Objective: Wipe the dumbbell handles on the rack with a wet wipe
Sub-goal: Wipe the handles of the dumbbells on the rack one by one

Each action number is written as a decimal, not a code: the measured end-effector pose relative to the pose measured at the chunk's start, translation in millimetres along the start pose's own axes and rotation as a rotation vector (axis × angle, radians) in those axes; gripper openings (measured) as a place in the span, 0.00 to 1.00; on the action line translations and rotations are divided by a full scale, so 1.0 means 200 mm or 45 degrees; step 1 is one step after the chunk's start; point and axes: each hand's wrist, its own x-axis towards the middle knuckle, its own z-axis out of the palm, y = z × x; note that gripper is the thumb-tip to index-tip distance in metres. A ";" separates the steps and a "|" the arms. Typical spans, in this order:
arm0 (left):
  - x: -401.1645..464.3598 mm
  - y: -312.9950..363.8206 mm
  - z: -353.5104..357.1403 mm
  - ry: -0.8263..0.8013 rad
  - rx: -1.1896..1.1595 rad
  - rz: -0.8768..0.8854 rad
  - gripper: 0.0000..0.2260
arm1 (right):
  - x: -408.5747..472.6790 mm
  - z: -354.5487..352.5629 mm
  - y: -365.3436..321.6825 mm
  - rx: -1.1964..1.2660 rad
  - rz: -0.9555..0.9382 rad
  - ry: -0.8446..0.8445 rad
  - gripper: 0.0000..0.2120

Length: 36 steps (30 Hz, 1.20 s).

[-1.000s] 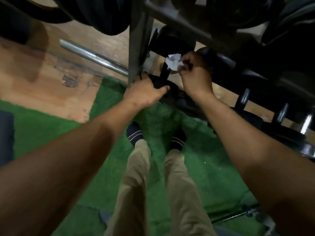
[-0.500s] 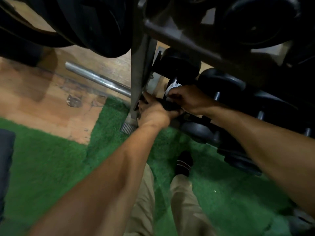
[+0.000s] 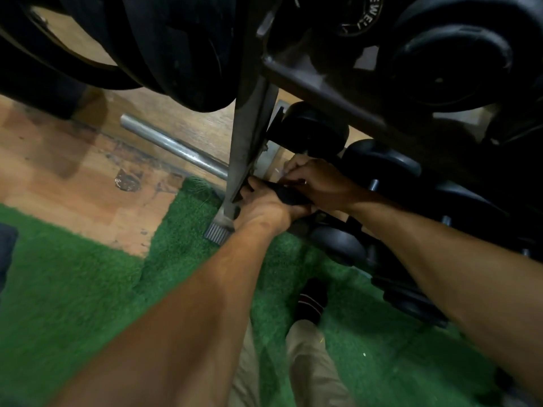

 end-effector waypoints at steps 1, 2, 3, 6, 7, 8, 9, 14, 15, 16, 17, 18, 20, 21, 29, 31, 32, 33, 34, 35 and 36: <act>0.00 0.00 0.00 -0.014 0.004 -0.003 0.69 | 0.01 -0.02 0.00 -0.030 0.015 -0.072 0.11; -0.01 -0.01 0.00 -0.011 0.005 -0.004 0.70 | 0.02 -0.02 0.00 -0.049 0.044 -0.131 0.12; -0.02 -0.01 0.00 0.008 -0.001 -0.001 0.71 | 0.02 -0.03 -0.01 -0.033 0.068 -0.168 0.10; -0.02 -0.02 0.01 0.083 -0.035 0.024 0.74 | 0.03 0.00 0.03 -0.188 0.106 -0.094 0.11; -0.02 -0.02 0.01 0.084 -0.034 0.016 0.74 | 0.05 0.02 0.05 -0.225 0.147 -0.015 0.15; -0.03 -0.02 0.00 0.070 -0.020 0.008 0.73 | 0.06 0.03 0.08 -0.245 0.186 0.097 0.16; -0.03 -0.02 -0.01 0.052 -0.001 0.010 0.72 | 0.06 0.04 0.10 -0.248 0.223 0.210 0.17; -0.04 -0.02 -0.01 0.029 0.048 0.044 0.64 | 0.02 0.07 0.03 -0.240 0.223 0.175 0.23; -0.05 -0.02 -0.01 0.031 0.053 0.045 0.63 | 0.02 0.07 0.00 -0.268 0.181 0.116 0.25; -0.06 -0.01 -0.02 0.033 0.060 0.048 0.63 | 0.02 0.05 -0.02 -0.274 0.152 0.078 0.27; -0.07 0.00 -0.02 0.032 0.065 0.048 0.63 | 0.02 0.02 -0.02 -0.278 0.144 0.068 0.28; -0.08 0.01 -0.03 0.027 0.068 0.040 0.63 | 0.02 0.00 -0.01 -0.277 0.164 0.086 0.26; -0.08 0.01 -0.03 0.015 0.070 0.019 0.64 | 0.05 -0.03 0.01 -0.274 0.294 0.187 0.19; -0.07 0.01 -0.03 0.010 0.069 0.010 0.64 | 0.06 -0.02 0.02 -0.288 0.346 0.273 0.16; -0.04 0.01 -0.03 -0.034 0.044 -0.019 0.67 | -0.06 0.09 -0.04 -0.193 0.373 0.532 0.16; -0.06 0.01 -0.03 -0.036 0.053 -0.012 0.67 | -0.08 0.06 -0.03 -0.249 0.331 0.515 0.14; -0.06 0.01 -0.03 -0.037 0.052 -0.013 0.66 | -0.07 0.04 -0.02 -0.273 0.315 0.510 0.13; -0.06 0.01 -0.03 -0.039 0.049 -0.016 0.66 | -0.05 0.03 -0.02 -0.293 0.306 0.515 0.11; -0.05 0.01 -0.03 -0.042 0.051 -0.018 0.67 | -0.03 0.01 -0.02 -0.302 0.303 0.540 0.10; -0.05 0.01 -0.03 -0.042 0.061 -0.018 0.67 | 0.00 0.01 -0.01 -0.288 0.305 0.580 0.10; -0.04 0.01 -0.02 -0.037 0.074 -0.015 0.67 | 0.03 0.01 -0.01 -0.259 0.312 0.638 0.10</act>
